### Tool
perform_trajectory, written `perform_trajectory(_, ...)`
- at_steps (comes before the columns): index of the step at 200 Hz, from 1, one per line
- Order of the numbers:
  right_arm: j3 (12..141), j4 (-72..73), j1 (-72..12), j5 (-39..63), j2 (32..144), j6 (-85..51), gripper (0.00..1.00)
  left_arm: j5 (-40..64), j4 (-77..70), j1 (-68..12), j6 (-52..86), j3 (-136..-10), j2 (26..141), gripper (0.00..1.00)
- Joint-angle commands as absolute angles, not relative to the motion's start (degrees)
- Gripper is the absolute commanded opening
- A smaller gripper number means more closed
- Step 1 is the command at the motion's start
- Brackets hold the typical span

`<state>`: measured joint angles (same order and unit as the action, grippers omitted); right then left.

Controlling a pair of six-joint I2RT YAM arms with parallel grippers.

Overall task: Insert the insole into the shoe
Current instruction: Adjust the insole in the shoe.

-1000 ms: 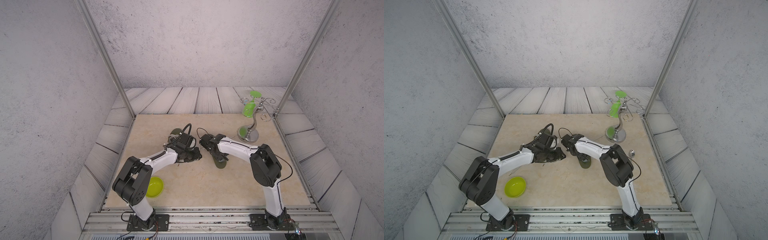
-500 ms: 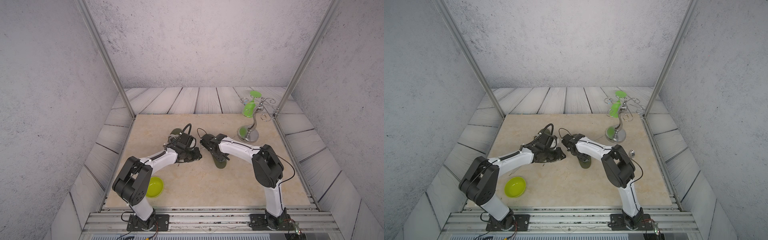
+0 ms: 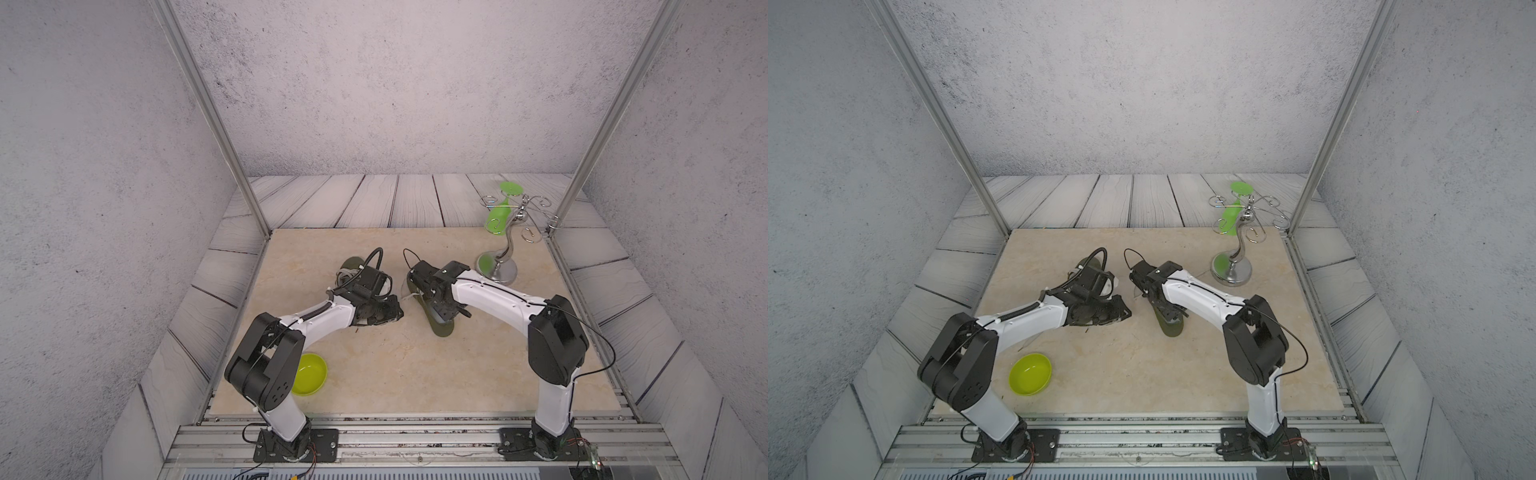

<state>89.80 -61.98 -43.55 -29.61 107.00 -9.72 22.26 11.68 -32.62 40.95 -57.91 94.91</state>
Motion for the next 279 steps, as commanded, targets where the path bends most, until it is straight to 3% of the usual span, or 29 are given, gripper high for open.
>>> perform_trajectory(1, 89.1, -62.1, -43.5, -16.4, 99.9, -6.2, 0.43, 22.1, 12.6, -32.3, 40.5, -59.1, 94.7, 0.23)
perform_trajectory(17, 88.1, -60.2, -43.5, -6.7, 99.5, -2.6, 0.45, 22.4, 12.6, -32.3, 40.5, -59.1, 94.8, 0.23)
perform_trajectory(39, 89.9, -61.7, -43.5, -1.8, 104.2, 0.1, 0.46, 22.3, 12.6, -32.3, 40.6, -58.7, 94.7, 0.23)
perform_trajectory(120, 91.0, -57.8, -40.6, 2.4, 112.5, 2.2, 0.55, 21.2, 14.4, -32.2, 40.2, -58.3, 93.0, 0.24)
perform_trajectory(189, 87.1, -51.5, -36.2, 12.8, 111.9, 2.7, 0.56, 21.8, 13.9, -32.3, 40.4, -58.0, 93.9, 0.24)
perform_trajectory(279, 89.7, -51.4, -35.7, 17.2, 116.3, 3.5, 0.56, 21.4, 14.2, -32.3, 40.4, -57.9, 93.4, 0.24)
